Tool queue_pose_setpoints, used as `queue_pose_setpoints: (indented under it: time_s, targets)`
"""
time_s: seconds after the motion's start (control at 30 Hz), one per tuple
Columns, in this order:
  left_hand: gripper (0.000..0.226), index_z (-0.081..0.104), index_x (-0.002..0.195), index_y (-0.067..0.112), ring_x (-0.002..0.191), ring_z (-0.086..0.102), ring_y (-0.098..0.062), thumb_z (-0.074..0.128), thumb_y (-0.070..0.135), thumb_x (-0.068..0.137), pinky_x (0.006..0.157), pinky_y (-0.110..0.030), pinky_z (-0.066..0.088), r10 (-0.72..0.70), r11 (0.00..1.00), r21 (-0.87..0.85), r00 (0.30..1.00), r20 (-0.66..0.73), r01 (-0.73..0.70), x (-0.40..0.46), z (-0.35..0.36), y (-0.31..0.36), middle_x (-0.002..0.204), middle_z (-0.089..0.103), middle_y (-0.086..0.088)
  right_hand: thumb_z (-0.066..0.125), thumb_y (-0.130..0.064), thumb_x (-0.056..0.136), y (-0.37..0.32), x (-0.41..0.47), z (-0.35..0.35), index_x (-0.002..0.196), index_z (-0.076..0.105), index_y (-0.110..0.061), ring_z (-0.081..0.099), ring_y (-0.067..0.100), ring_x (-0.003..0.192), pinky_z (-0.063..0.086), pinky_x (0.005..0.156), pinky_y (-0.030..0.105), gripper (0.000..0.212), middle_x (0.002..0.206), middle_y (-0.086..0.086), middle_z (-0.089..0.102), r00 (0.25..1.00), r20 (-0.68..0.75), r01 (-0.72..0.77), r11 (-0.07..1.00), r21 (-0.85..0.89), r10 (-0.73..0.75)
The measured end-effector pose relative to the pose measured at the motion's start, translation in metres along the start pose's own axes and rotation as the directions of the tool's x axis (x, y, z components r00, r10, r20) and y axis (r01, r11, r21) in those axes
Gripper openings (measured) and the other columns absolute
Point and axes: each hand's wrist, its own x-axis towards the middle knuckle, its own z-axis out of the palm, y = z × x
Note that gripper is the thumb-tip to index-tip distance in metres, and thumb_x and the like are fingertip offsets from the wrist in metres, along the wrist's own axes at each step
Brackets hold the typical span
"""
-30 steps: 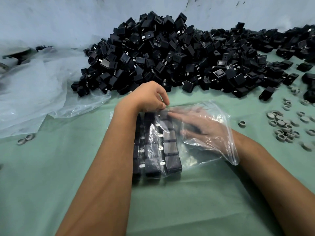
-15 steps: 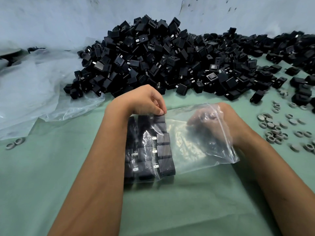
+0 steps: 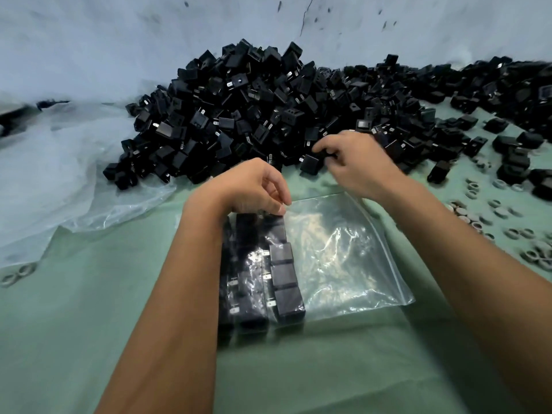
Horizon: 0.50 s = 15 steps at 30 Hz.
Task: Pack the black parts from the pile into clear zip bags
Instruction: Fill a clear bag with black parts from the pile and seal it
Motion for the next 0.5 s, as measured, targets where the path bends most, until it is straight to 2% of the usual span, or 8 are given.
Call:
queue_pose_setpoints:
  time_s: [0.07, 0.1, 0.17, 0.27, 0.33, 0.37, 0.43, 0.5]
  targets:
    - [0.015, 0.079, 0.084, 0.02, 0.066, 0.057, -0.012, 0.085, 0.007, 0.08, 0.072, -0.034, 0.051, 0.029, 0.999, -0.021, 0.999, -0.025, -0.03, 0.002, 0.006, 0.007, 0.073, 0.064, -0.004, 0.065, -0.03, 0.097, 0.0, 0.016, 0.016, 0.143, 0.057, -0.034, 0.06, 0.033, 0.111, 0.049, 0.099, 0.04, 0.047, 0.127, 0.01, 0.049, 0.984, 0.177, 0.007, 0.984, -0.176, 0.024]
    - [0.015, 0.079, 0.085, 0.02, 0.066, 0.057, -0.012, 0.085, 0.006, 0.08, 0.071, -0.033, 0.05, 0.048, 0.999, -0.023, 0.998, -0.029, -0.049, 0.004, 0.009, 0.013, 0.074, 0.064, -0.007, 0.069, -0.035, 0.095, 0.001, 0.022, 0.023, 0.143, 0.054, -0.037, 0.06, 0.036, 0.108, 0.05, 0.099, 0.042, 0.05, 0.127, 0.011, 0.044, 0.979, 0.198, -0.009, 0.981, -0.195, 0.048]
    - [0.016, 0.08, 0.085, 0.023, 0.069, 0.059, -0.011, 0.084, 0.009, 0.081, 0.072, -0.031, 0.053, 0.086, 0.996, -0.014, 0.996, -0.027, -0.086, 0.008, 0.018, 0.024, 0.079, 0.07, -0.01, 0.077, -0.034, 0.089, 0.005, 0.026, 0.032, 0.131, 0.057, -0.033, 0.06, 0.037, 0.098, 0.053, 0.091, 0.043, 0.046, 0.119, 0.009, 0.041, 0.99, 0.131, -0.03, 0.989, -0.147, 0.049]
    - [0.02, 0.078, 0.082, 0.033, 0.074, 0.062, -0.006, 0.084, 0.014, 0.08, 0.073, -0.026, 0.052, 0.152, 0.988, 0.043, 0.987, -0.043, -0.15, 0.012, 0.03, 0.042, 0.083, 0.073, 0.007, 0.081, -0.019, 0.081, 0.013, 0.023, 0.032, 0.111, 0.063, -0.016, 0.057, 0.034, 0.092, 0.047, 0.077, 0.036, 0.035, 0.103, 0.011, 0.049, 1.0, 0.025, -0.007, 0.998, -0.07, 0.008]
    - [0.026, 0.079, 0.087, 0.035, 0.086, 0.063, -0.01, 0.082, 0.011, 0.079, 0.08, -0.029, 0.052, 0.206, 0.976, 0.085, 0.978, -0.035, -0.203, 0.013, 0.038, 0.053, 0.094, 0.073, 0.009, 0.083, -0.014, 0.078, 0.024, 0.014, 0.027, 0.103, 0.069, -0.01, 0.059, 0.03, 0.086, 0.043, 0.072, 0.031, 0.029, 0.091, 0.008, 0.058, 0.999, -0.05, -0.011, 0.999, 0.042, 0.013]
    - [0.03, 0.079, 0.092, 0.034, 0.093, 0.063, -0.011, 0.08, 0.007, 0.079, 0.085, -0.03, 0.052, 0.237, 0.967, 0.101, 0.971, -0.024, -0.233, 0.012, 0.041, 0.058, 0.099, 0.073, 0.008, 0.085, -0.016, 0.078, 0.029, 0.006, 0.023, 0.102, 0.07, -0.012, 0.058, 0.023, 0.08, 0.042, 0.07, 0.028, 0.028, 0.086, 0.005, 0.06, 0.992, -0.102, -0.056, 0.99, 0.133, 0.07]
    - [0.041, 0.08, 0.105, 0.032, 0.099, 0.056, -0.002, 0.073, -0.001, 0.081, 0.094, -0.027, 0.046, 0.298, 0.945, 0.144, 0.954, 0.0, -0.295, 0.012, 0.049, 0.067, 0.1, 0.068, 0.013, 0.088, -0.025, 0.079, 0.04, -0.015, 0.011, 0.106, 0.069, -0.021, 0.058, 0.011, 0.074, 0.045, 0.069, 0.021, 0.033, 0.085, -0.003, 0.064, 0.958, -0.174, -0.166, 0.935, 0.314, 0.228]
    - [0.048, 0.077, 0.114, 0.034, 0.102, 0.046, 0.005, 0.068, -0.003, 0.084, 0.093, -0.019, 0.033, 0.333, 0.918, 0.218, 0.942, 0.032, -0.332, 0.013, 0.059, 0.075, 0.099, 0.059, 0.018, 0.089, -0.028, 0.079, 0.051, -0.038, 0.002, 0.111, 0.071, -0.021, 0.063, 0.005, 0.079, 0.049, 0.073, 0.017, 0.037, 0.09, -0.006, 0.069, 0.935, -0.181, -0.223, 0.903, 0.368, 0.305]
